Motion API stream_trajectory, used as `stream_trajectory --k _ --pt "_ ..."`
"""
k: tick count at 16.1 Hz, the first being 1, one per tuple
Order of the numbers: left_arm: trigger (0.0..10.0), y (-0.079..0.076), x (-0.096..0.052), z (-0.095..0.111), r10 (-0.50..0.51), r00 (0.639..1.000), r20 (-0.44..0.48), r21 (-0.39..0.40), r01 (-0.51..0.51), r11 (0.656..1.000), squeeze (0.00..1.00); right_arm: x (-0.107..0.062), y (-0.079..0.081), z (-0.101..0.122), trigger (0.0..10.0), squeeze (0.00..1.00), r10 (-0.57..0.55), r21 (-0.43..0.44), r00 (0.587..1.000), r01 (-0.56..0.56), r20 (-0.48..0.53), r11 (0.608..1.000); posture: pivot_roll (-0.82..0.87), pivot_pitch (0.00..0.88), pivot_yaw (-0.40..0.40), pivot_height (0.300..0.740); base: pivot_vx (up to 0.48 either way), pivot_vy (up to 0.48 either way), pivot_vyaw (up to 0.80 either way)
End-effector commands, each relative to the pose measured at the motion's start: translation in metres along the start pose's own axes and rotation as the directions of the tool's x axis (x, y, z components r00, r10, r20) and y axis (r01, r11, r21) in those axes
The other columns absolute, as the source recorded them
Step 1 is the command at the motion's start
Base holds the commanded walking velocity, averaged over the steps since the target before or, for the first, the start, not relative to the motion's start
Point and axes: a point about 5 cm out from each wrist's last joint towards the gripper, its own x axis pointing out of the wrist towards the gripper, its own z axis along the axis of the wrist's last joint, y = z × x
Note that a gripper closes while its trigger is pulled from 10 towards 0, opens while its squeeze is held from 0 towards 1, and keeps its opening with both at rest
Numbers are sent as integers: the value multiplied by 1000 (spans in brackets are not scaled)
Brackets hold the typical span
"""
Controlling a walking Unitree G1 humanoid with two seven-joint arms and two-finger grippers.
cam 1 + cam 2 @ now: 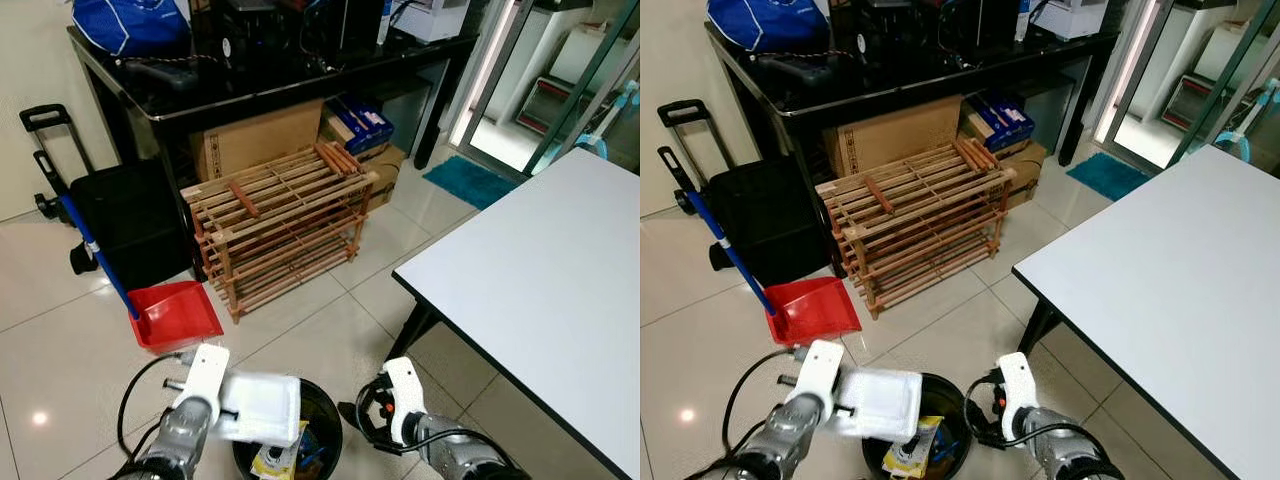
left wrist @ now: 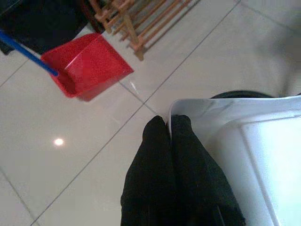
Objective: Picking trash to rubbish bin
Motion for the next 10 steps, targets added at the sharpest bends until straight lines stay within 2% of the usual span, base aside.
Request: stream_trajectory --k 1,4,5,7,9,10 --pt "10000 -4 2 9 -26 1000 15 -5 26 1000 0 -1 -2 4 10000 0 7 0 1000 -7 9 1000 -30 54 -70 740 0 0 0" --pt "10000 -10 5 18 -62 998 33 3 62 998 0 -2 -3 7 10000 0 8 6 1000 -8 21 1000 -40 56 -67 740 0 0 0" --pt "10000 -19 6 23 -104 994 36 28 103 994 0 -2 -4 10 10000 0 16 4 999 -16 33 1000 -50 61 -68 740 0 0 0" --pt "10000 -24 6 24 -122 992 31 58 120 991 0 -4 -7 11 10000 0 0 -7 999 0 41 1000 -52 61 -69 740 0 0 0" --pt "10000 -32 5 23 -145 989 22 77 143 987 0 -7 -14 14 10000 0 -39 -14 998 40 58 999 -60 67 -68 740 0 0 0" --pt "10000 -36 5 22 -157 987 15 100 155 983 0 -11 -21 17 10000 0 -99 -25 993 101 70 995 -64 69 -68 740 0 0 0"
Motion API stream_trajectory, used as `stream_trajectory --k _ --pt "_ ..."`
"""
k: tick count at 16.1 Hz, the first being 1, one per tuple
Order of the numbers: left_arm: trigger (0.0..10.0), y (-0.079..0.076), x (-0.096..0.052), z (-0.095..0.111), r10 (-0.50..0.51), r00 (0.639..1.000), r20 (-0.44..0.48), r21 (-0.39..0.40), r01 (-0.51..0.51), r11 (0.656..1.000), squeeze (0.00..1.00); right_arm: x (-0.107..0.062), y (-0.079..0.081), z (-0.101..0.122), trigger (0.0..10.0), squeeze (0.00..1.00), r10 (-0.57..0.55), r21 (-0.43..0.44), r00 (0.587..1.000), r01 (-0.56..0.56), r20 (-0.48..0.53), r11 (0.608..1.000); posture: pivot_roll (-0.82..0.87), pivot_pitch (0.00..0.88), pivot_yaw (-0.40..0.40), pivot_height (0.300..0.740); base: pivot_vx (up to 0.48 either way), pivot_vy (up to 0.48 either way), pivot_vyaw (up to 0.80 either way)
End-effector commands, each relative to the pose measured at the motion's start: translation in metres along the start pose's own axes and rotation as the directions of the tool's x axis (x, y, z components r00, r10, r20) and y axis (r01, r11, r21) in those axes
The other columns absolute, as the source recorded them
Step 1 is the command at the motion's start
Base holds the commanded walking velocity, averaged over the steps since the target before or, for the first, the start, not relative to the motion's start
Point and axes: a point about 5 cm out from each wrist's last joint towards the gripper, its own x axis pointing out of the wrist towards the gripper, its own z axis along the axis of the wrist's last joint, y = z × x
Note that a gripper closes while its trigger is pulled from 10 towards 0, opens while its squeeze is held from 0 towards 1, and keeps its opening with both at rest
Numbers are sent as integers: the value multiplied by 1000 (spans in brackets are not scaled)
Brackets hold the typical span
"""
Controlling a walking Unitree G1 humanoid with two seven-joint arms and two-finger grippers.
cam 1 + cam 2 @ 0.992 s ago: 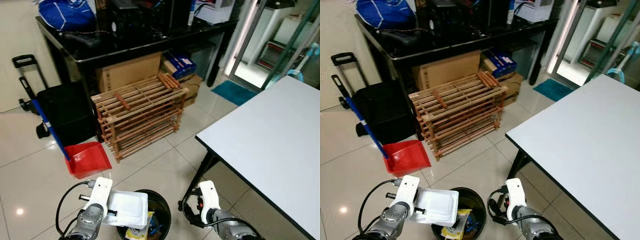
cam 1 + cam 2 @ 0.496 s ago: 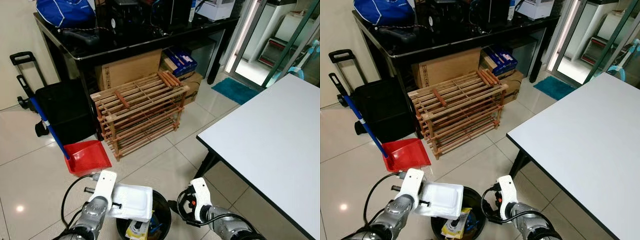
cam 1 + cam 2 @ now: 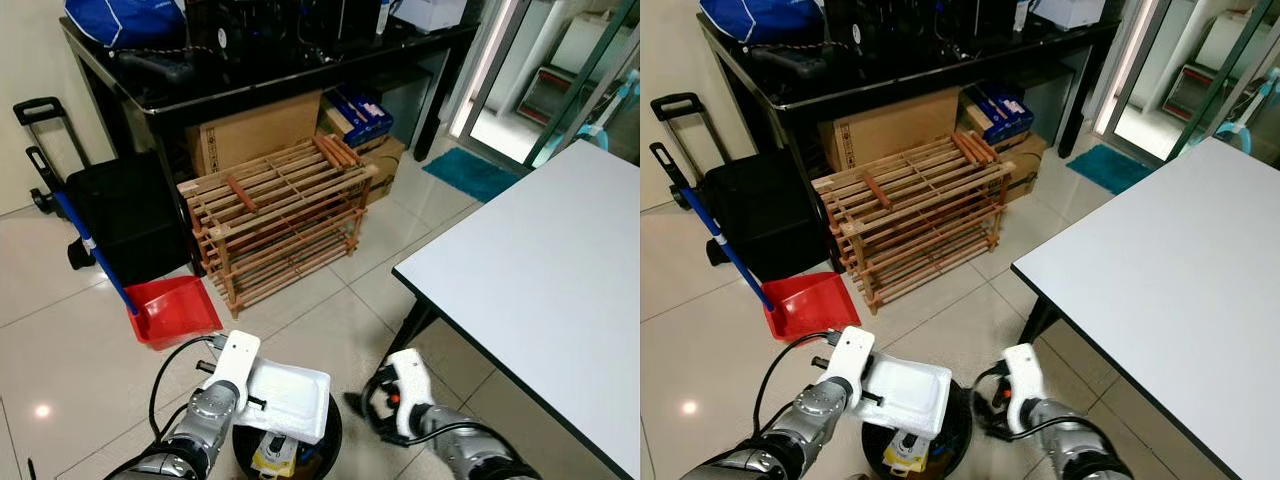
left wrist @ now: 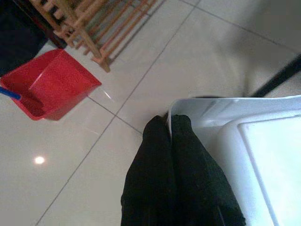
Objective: Picking trash to rubbish bin
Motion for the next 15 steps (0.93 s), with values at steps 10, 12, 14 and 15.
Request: stream_trajectory --k 10,12,14,15 --pt "10000 0 -1 -4 -11 1000 -20 47 12 999 0 -8 -17 14 10000 0 -19 32 998 17 58 999 -68 79 -61 740 0 0 0" --pt "10000 0 -1 -5 -12 1000 -22 46 13 999 0 -12 -23 19 10000 0 -12 42 998 9 64 999 -68 80 -63 740 0 0 0" --pt "10000 -1 -1 -7 -20 1000 -22 39 21 999 0 -13 -22 17 10000 0 39 32 999 -40 33 999 -69 80 -64 740 0 0 0" --pt "10000 -1 -2 -7 -21 1000 -21 42 22 999 0 -13 -21 17 10000 0 41 32 999 -42 33 999 -64 80 -64 740 0 0 0"
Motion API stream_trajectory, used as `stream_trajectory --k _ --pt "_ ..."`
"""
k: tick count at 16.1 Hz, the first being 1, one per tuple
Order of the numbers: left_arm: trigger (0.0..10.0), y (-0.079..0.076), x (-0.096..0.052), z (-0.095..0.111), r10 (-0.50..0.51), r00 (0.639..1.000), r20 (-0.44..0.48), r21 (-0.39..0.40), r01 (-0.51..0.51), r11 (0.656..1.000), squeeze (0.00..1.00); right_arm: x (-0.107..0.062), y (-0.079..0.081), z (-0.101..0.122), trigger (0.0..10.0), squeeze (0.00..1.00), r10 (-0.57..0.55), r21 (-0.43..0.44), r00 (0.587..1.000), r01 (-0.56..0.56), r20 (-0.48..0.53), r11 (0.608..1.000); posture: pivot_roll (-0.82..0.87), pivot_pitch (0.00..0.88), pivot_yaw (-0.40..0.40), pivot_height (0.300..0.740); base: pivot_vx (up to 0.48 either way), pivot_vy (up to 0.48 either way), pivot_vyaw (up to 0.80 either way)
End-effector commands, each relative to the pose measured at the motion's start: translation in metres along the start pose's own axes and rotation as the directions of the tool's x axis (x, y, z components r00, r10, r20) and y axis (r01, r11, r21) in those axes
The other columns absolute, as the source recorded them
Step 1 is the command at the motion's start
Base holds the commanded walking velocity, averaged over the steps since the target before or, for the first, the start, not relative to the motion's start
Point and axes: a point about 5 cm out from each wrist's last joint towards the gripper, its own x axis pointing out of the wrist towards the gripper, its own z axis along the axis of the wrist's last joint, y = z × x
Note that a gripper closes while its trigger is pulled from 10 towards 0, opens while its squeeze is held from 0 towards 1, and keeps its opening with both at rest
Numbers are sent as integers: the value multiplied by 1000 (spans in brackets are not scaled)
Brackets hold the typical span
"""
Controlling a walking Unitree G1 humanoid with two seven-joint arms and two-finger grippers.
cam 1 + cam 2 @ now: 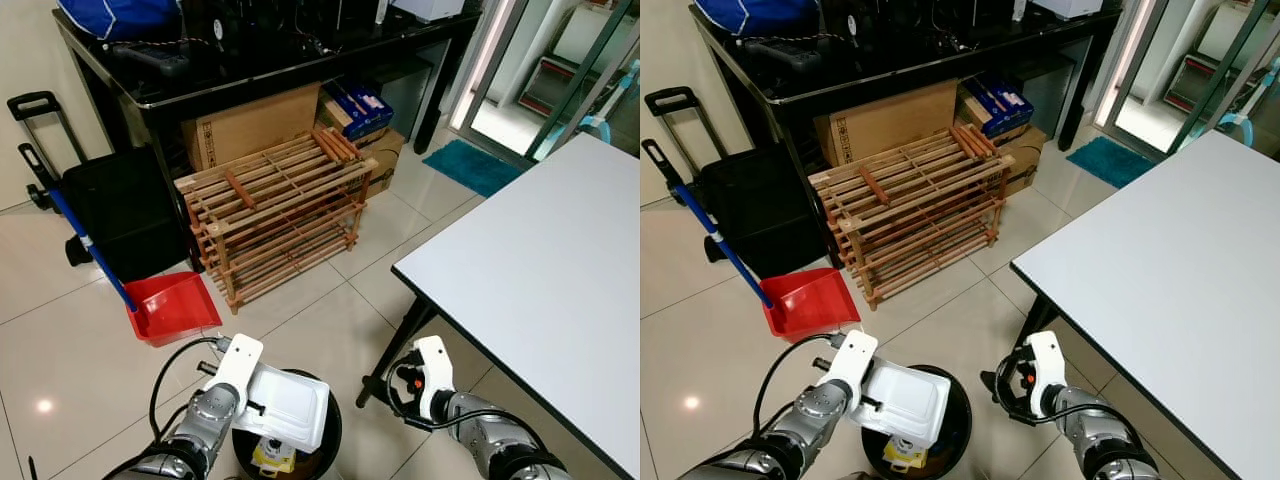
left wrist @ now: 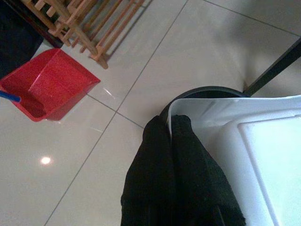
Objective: Picking trash to rubbish bin
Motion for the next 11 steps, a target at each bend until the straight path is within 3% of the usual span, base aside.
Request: stream_trajectory --k 1,2,3,11 --pt "10000 -4 -1 -4 -17 1000 -10 2 17 1000 0 -1 -1 2 10000 0 11 3 1000 -11 7 1000 -63 81 -62 740 0 0 0" --pt "10000 -3 -1 -4 -17 1000 -10 2 17 1000 12 -1 0 2 10000 0 14 5 1000 -14 8 1000 -63 81 -61 740 0 0 0" --pt "10000 -3 -1 -4 -16 1000 -10 6 16 1000 1000 0 1 2 10000 0 22 7 1000 -22 7 1000 -66 80 -57 740 0 0 0" --pt "10000 -2 -1 -4 -12 1000 -7 12 12 1000 1000 1 5 -1 10000 0 52 13 999 -52 -2 999 -65 81 -57 740 0 0 0"
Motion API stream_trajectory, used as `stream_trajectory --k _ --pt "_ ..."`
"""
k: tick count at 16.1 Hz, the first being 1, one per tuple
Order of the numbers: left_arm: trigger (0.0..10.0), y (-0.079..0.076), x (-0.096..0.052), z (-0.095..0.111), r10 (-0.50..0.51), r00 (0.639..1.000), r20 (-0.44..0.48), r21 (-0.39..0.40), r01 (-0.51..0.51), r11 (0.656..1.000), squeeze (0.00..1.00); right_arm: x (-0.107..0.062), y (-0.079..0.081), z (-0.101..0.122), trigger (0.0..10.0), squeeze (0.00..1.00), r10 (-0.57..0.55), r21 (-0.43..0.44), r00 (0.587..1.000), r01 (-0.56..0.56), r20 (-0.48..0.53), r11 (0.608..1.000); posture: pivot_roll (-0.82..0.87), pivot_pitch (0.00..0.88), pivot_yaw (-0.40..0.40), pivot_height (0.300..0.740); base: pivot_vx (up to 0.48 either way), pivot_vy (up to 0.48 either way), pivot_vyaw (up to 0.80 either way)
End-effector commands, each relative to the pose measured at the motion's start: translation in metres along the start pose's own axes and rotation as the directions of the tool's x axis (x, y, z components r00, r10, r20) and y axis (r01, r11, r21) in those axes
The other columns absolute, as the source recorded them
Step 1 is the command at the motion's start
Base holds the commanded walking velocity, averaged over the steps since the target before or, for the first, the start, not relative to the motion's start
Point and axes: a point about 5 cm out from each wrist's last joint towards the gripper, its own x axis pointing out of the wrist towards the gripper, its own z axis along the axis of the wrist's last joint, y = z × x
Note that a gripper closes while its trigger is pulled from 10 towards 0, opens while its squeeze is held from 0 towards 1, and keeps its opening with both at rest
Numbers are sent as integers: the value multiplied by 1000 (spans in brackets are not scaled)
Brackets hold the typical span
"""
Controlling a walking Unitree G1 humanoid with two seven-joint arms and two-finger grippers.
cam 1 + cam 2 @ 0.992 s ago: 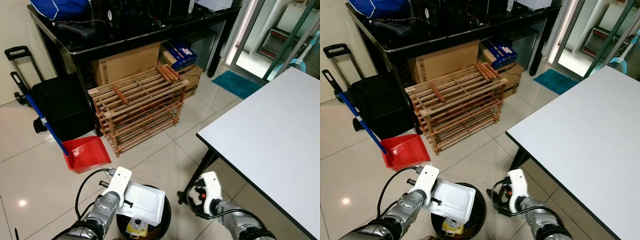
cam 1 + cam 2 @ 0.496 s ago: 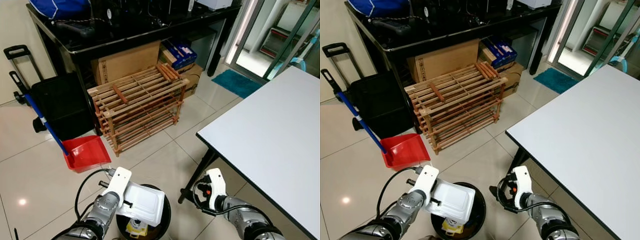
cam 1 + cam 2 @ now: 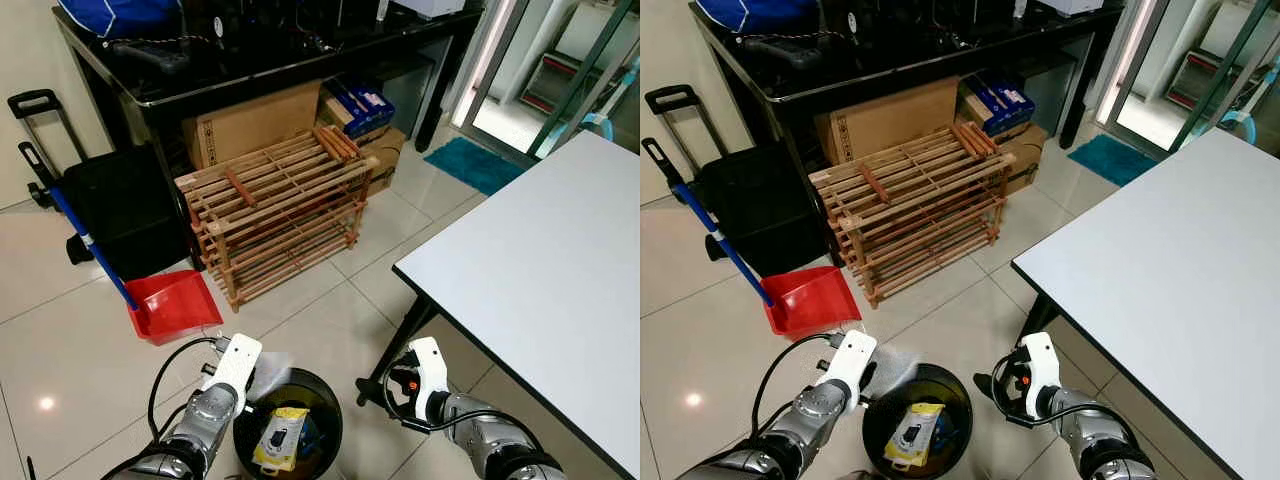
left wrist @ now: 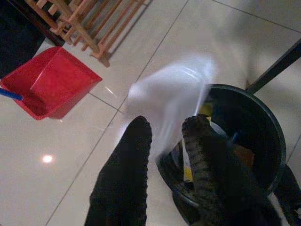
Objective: Picking trash to rubbish bin
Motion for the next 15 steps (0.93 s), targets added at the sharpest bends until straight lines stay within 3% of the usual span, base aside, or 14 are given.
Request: stream_trajectory --k 1,2,3,4,12,15 --pt "10000 -4 -1 -4 -15 1000 -8 9 15 1000 1000 -1 0 -1 10000 0 10 0 1000 -10 -4 1000 -64 83 -58 740 0 0 0" --pt "10000 -4 -1 -4 -15 1000 -8 9 15 1000 267 -1 0 -1 10000 0 11 -1 1000 -11 -4 1000 -63 83 -59 740 0 0 0" --pt "10000 -4 -1 -4 -16 1000 -8 13 16 1000 251 -1 0 -1 10000 0 11 -2 1000 -11 -3 1000 -63 83 -59 740 0 0 0" --pt "10000 -5 -1 -4 -15 1000 -7 23 15 1000 0 -1 0 -1 10000 0 12 -1 1000 -12 -2 1000 -65 82 -58 740 0 0 0" --pt "10000 3 -3 -3 8 999 45 -27 -6 1000 0 1 2 -3 10000 0 -8 5 1000 8 8 1000 -55 79 -51 740 0 0 0" --pt "10000 17 -7 -15 76 996 39 -75 -73 995 0 -1 -6 -5 10000 0 -177 20 983 176 45 984 -44 75 -45 740 0 0 0"
